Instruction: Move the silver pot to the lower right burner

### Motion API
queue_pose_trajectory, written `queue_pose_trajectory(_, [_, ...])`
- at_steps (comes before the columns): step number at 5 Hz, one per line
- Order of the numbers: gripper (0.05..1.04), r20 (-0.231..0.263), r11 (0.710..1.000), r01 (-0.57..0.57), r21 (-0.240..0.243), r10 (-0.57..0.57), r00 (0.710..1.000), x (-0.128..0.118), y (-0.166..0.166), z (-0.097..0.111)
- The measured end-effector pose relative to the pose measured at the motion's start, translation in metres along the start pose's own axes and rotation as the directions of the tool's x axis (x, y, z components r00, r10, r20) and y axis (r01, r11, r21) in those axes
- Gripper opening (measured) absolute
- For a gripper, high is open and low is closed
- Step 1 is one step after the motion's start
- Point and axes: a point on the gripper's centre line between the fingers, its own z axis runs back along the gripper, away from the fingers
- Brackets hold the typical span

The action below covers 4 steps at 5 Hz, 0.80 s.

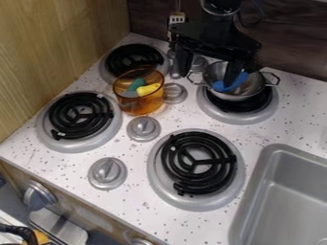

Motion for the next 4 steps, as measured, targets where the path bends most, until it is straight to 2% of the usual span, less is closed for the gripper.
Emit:
queue_pose_trajectory(1, [1.000, -0.029, 1.000, 0.011, 0.007, -0.011, 1.000, -0.004, -0.001, -0.009])
queue_pose_trajectory(2, [1.000, -0.047, 0.990, 0.139, -0.034, -0.140, 0.989, -0.002, -0.012, -0.020])
queue_pose_trajectory(3, [1.000, 0.006, 0.944, 0.325, -0.057, -0.326, 0.946, 0.004, -0.020, -0.027])
queue_pose_trajectory(4, [1.000, 0.066, 0.885, 0.460, -0.068, -0.456, 0.887, 0.007, -0.031, -0.027])
